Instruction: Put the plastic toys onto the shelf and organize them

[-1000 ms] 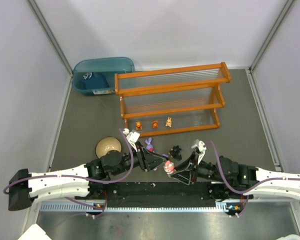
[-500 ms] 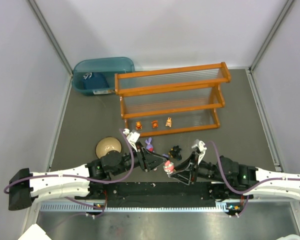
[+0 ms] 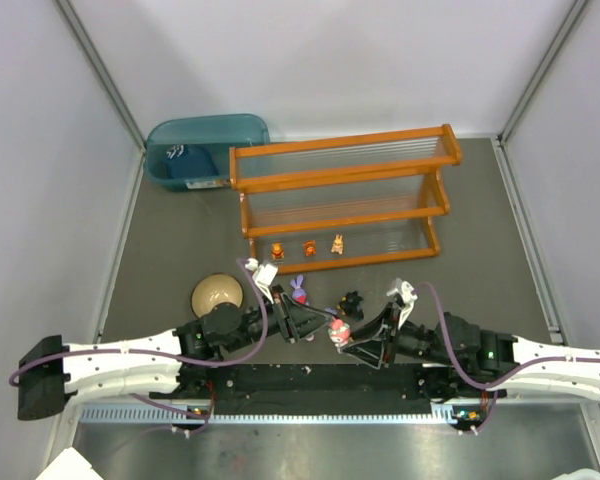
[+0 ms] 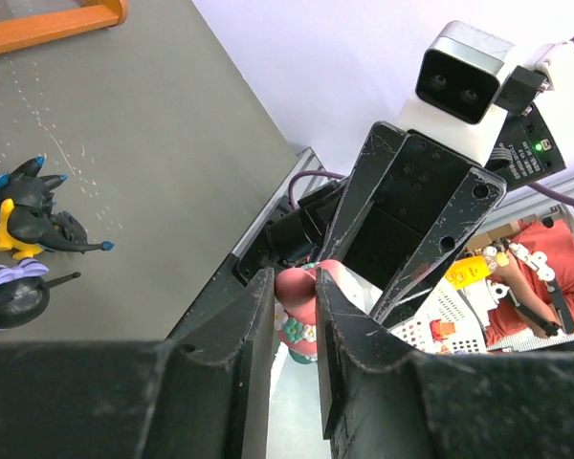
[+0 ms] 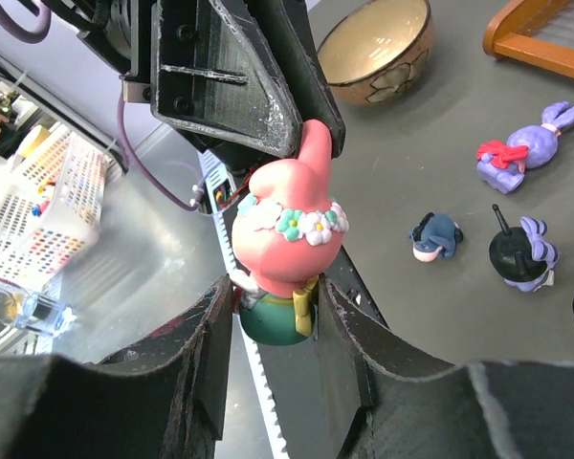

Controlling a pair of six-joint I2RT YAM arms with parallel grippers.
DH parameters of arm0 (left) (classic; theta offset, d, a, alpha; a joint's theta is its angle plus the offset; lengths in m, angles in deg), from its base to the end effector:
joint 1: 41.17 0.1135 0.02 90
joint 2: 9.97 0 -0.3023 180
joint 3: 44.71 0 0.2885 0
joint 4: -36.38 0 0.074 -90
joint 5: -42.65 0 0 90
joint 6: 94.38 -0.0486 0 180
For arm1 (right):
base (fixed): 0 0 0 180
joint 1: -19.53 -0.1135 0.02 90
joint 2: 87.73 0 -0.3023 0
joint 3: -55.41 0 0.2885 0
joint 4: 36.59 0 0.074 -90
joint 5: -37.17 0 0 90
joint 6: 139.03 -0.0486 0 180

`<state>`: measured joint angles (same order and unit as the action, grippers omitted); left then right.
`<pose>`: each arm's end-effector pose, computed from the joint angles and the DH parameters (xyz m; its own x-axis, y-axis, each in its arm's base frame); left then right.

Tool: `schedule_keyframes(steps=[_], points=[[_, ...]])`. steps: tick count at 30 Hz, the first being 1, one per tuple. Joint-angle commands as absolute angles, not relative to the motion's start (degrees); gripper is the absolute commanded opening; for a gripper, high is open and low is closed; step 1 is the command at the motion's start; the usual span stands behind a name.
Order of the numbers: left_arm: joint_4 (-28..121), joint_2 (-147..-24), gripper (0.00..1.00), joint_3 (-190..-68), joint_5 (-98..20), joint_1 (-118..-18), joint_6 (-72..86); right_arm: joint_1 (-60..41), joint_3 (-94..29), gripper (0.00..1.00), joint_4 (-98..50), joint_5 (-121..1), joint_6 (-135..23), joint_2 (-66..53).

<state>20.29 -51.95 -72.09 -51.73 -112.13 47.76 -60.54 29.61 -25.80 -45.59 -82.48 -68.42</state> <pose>0.0677 -0.1849 0.2462 -0.7193 -0.3289 -0.6120 0.5699 0.2245 -0.7905 0.0307 0.1400 0.2369 -0.5375 0.1009 -0.8372 -0.7901 0.2867 0.5418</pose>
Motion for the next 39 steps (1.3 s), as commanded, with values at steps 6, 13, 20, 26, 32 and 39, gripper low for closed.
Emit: schedule_keyframes(steps=[6,13,20,26,32,39], points=[[11.6,-55.4,0.14,-71.5,-47.6,-112.5,50.4,-59.9,29.4,0.00,-30.5,-42.6,-81.2,-69.3],[11.1,-55.9,0.00,-71.6,-45.9,-112.4,50.0,-59.8,29.2,0.01,-29.3,-41.9,-81.3,-69.5],[15.2,-53.4,0.00,-71.8,-46.8,-112.4,48.8,-59.8,28.6,0.37,-27.0,-40.7,-80.9,-70.3],[19.6,-52.2,0.00,-73.0,-49.6,-112.4,47.7,-59.8,28.0,0.60,-25.7,-39.8,-80.6,-70.9],[24.7,-52.2,0.00,-75.2,-52.5,-112.4,46.9,-59.8,27.2,0.68,-24.8,-39.3,-79.9,-70.2],[45.6,-53.7,0.00,-83.2,-61.4,-112.5,44.8,-59.9,22.7,0.73,-19.6,-34.6,-80.2,-63.0]])
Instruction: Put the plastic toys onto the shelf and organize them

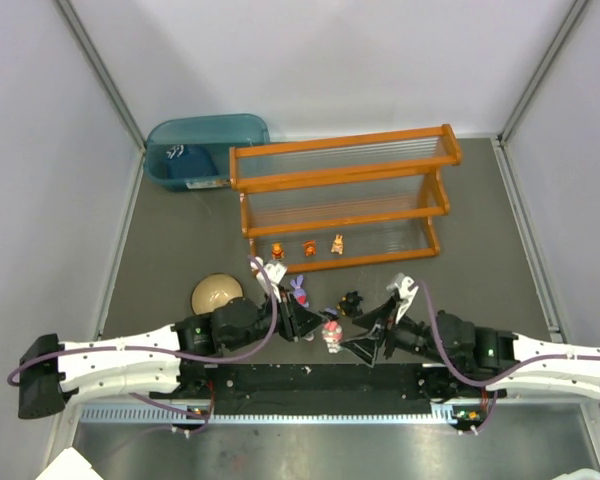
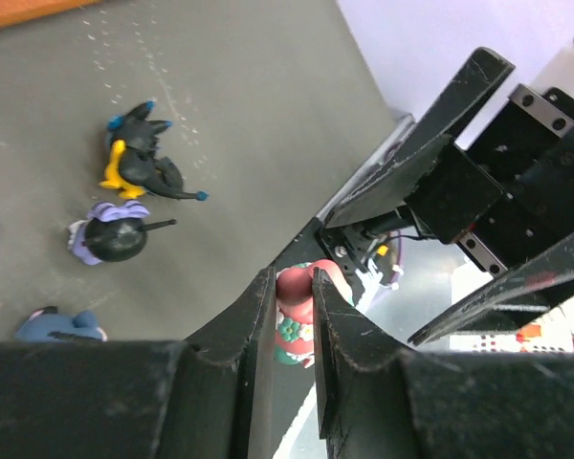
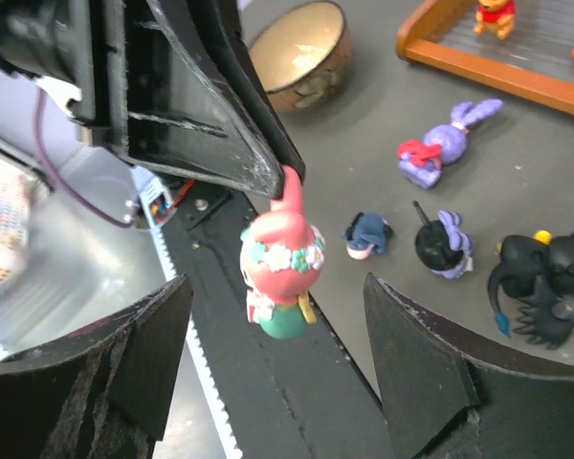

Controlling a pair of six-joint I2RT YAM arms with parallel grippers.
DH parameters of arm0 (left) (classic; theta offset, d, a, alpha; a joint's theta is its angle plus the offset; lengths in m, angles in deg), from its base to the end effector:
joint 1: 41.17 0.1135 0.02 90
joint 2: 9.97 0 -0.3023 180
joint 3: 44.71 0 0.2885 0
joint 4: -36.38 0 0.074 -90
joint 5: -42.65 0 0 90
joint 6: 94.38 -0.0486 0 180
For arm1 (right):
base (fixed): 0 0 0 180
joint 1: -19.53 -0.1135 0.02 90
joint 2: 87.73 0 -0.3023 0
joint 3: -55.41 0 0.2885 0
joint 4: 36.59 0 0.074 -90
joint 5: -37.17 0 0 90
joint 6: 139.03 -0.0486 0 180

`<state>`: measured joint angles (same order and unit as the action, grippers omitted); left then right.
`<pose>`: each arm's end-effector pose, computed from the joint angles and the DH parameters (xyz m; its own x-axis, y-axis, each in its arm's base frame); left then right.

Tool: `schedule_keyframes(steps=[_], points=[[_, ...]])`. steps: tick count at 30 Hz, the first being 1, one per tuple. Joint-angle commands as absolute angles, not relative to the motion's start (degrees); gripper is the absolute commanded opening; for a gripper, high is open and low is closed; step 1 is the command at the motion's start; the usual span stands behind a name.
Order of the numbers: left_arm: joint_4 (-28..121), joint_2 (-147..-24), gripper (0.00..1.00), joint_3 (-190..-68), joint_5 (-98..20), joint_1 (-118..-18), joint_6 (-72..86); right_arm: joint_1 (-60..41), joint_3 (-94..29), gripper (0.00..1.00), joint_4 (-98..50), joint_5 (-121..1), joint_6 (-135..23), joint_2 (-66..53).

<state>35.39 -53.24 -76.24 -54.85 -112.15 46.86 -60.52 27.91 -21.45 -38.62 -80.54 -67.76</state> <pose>0.0720 -0.1893 0.2392 -0.7364 -0.2361 -0.6341 0.5133 0.4157 -0.7508 0.0363 0.1377 0.2385 -0.4966 0.1016 -0.8620 -0.7662 0.4153 0.4903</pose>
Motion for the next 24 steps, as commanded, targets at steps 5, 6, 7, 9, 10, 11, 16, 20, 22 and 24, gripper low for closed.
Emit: schedule_keyframes(steps=[5,6,7,9,10,11,16,20,22,24], points=[[55.7,-56.4,0.00,-89.6,-67.2,-112.4,45.2,-59.9,18.4,0.75,-20.0,-31.9,-80.5,-52.4],[56.5,-57.2,0.00,-90.2,-68.5,-112.5,45.4,-60.0,16.8,0.75,-20.2,-31.4,-80.3,-49.2],[58.7,-57.5,0.00,-91.4,-69.2,-112.5,46.0,-60.1,16.1,0.75,-20.5,-30.7,-80.2,-47.4],[61.4,-58.9,0.00,-92.7,-70.5,-112.5,46.6,-60.8,14.2,0.75,-21.2,-28.3,-80.0,-43.6],[62.5,-59.4,0.00,-94.0,-71.8,-112.5,47.2,-61.1,13.7,0.75,-21.5,-27.5,-79.9,-42.7],[64.6,-59.8,0.00,-94.4,-72.3,-112.5,47.6,-61.4,13.2,0.75,-22.1,-25.9,-79.8,-41.9],[68.3,-61.3,0.00,-96.3,-75.2,-112.5,49.1,-61.9,10.4,0.75,-22.3,-23.1,-79.4,-37.6],[70.1,-62.4,0.00,-97.1,-76.2,-112.5,49.8,-61.9,9.1,0.75,-22.9,-22.8,-79.6,-35.4],[70.4,-62.8,0.00,-97.4,-76.4,-112.5,50.3,-62.0,8.7,0.75,-23.3,-22.7,-80.0,-34.4],[70.9,-63.1,0.00,-97.6,-76.7,-112.5,50.6,-62.0,8.1,0.75,-23.4,-22.3,-80.8,-32.8]])
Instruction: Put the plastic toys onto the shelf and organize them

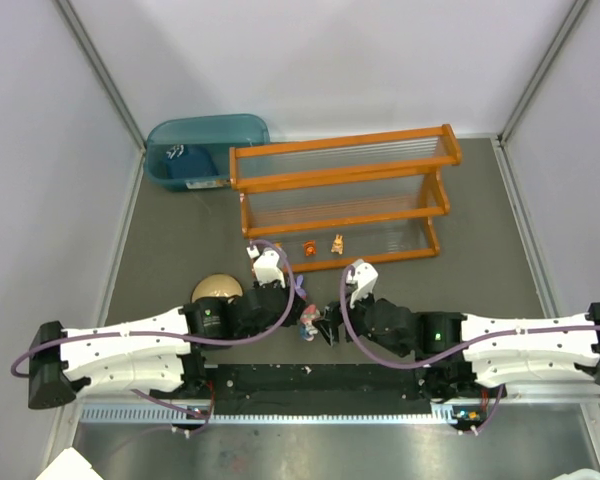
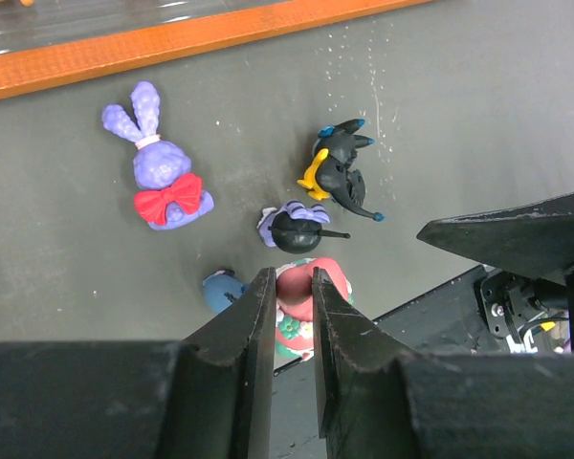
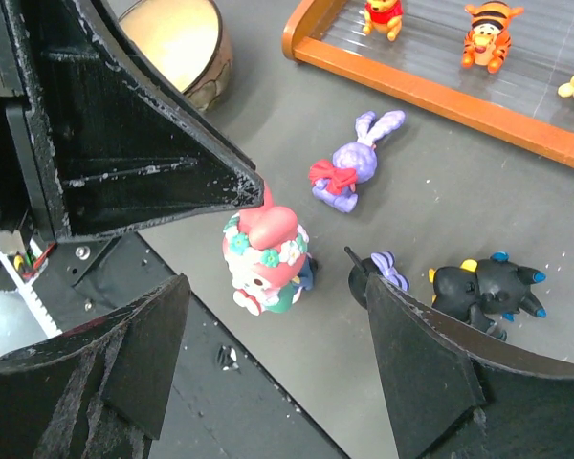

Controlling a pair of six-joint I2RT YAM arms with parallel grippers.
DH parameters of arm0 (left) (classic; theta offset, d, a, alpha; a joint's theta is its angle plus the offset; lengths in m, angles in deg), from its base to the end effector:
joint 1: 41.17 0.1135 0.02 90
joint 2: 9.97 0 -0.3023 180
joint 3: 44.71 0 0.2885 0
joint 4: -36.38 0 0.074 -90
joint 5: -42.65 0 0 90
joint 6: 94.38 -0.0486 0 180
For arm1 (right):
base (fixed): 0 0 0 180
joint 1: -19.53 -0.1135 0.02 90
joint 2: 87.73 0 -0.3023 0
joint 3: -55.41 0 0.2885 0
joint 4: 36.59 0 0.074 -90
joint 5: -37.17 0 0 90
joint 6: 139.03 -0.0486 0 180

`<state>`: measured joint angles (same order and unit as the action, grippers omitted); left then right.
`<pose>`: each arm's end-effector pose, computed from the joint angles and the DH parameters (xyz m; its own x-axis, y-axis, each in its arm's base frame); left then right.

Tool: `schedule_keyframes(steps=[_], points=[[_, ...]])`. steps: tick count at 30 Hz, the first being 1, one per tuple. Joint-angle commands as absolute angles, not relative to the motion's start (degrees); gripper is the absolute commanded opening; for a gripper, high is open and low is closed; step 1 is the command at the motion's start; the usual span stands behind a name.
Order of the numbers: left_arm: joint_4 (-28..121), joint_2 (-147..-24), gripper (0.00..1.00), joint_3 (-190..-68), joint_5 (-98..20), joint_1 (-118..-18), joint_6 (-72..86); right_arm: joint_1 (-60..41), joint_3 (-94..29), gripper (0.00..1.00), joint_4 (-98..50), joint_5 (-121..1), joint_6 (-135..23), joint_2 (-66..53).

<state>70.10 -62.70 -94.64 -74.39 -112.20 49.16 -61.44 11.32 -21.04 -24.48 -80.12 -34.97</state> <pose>0.0922 -0.2003 0.2702 -0.6969 -0.1763 -0.6952 0.2744 0.8300 -0.4856 0.0587 0.2223 0.2628 -0.4689 -0.0548 -0.8816 -0.6529 0.6938 0.3041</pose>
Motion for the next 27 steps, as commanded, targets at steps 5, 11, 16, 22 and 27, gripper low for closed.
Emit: schedule_keyframes(steps=[5,11,16,22,27], points=[[71.7,-63.3,0.00,-98.0,-77.3,-112.5,51.2,-62.0,6.7,0.74,-23.8,-20.6,-83.5,-29.6],[72.6,-63.3,0.00,-98.4,-78.0,-112.5,51.8,-61.9,4.5,0.72,-24.1,-20.1,-84.4,-25.0],[72.6,-63.3,0.00,-98.3,-78.0,-112.5,52.0,-61.9,3.3,0.70,-26.1,-19.9,-84.6,-21.8],[72.7,-63.1,0.00,-98.3,-78.3,-112.5,52.2,-61.9,3.0,0.67,-27.5,-19.1,-85.0,-19.8],[72.8,-63.0,0.00,-98.2,-78.2,-112.5,52.5,-62.0,2.7,0.63,-28.5,-19.1,-85.0,-17.9]])
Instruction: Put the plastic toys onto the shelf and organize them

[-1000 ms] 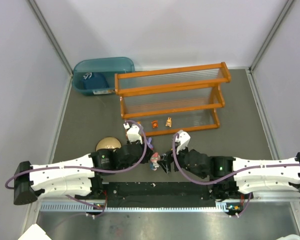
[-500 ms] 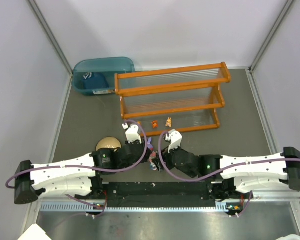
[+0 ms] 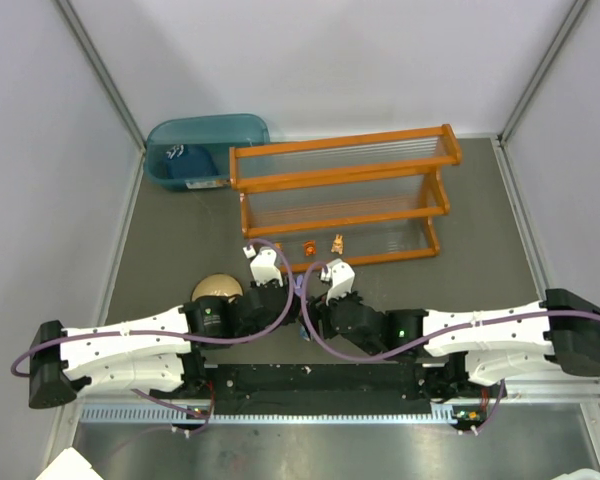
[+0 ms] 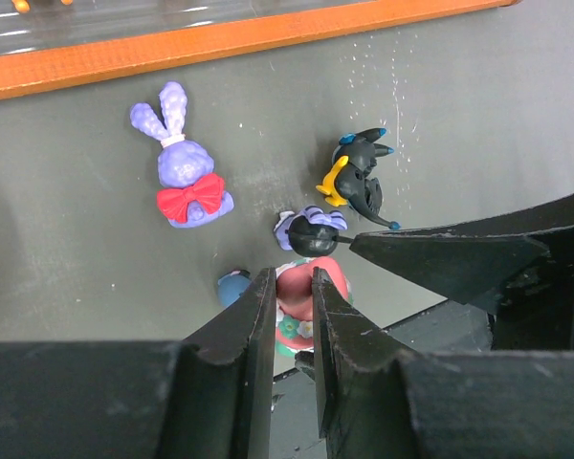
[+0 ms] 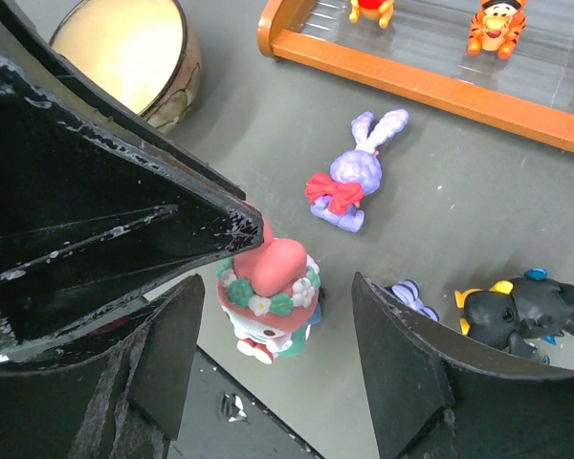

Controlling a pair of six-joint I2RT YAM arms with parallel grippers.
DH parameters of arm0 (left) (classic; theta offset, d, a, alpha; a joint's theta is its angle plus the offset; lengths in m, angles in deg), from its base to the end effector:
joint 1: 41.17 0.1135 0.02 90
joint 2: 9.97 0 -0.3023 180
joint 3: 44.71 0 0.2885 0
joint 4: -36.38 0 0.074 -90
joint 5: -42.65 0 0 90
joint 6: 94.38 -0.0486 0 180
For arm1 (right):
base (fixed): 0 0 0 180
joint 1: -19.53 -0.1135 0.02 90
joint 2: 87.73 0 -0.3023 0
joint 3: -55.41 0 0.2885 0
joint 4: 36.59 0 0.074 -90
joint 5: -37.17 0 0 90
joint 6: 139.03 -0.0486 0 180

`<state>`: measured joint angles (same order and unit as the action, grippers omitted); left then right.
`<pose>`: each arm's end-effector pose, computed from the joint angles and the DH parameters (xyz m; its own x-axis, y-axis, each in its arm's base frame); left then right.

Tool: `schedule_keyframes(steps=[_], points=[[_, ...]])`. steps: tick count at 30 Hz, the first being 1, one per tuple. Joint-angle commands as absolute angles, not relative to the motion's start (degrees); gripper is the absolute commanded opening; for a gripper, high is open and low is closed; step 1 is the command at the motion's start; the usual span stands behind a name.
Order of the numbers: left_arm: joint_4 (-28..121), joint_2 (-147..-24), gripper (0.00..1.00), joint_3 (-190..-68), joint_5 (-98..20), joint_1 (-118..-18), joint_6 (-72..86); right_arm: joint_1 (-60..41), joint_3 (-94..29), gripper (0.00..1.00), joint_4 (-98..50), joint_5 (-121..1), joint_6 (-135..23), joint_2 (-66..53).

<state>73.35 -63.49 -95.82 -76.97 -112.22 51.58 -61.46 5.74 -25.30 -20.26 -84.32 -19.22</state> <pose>0.0936 -0.1987 0.2707 -0.6938 -0.1974 -0.6925 0.2201 0.8575 -0.4650 0.0700 0.2742 0.2439 -0.5029 -0.0628 -0.8621 -0.5745 0.7695 0.2791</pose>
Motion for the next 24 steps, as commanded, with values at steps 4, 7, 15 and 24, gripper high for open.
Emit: schedule_keyframes(steps=[4,7,15,24], points=[[72.7,-62.6,0.00,-98.1,-78.4,-112.5,52.6,-61.9,2.5,0.62,-29.1,-19.3,-85.0,-17.1],[72.6,-62.5,0.00,-98.0,-78.4,-112.5,52.6,-62.0,2.2,0.60,-29.2,-19.4,-84.9,-16.4],[72.7,-62.1,0.00,-97.6,-78.5,-112.5,52.7,-61.9,1.3,0.55,-29.3,-20.2,-85.0,-14.6],[72.7,-61.5,0.00,-97.2,-79.0,-112.5,52.8,-61.9,0.6,0.46,-28.5,-20.1,-85.9,-13.2]])
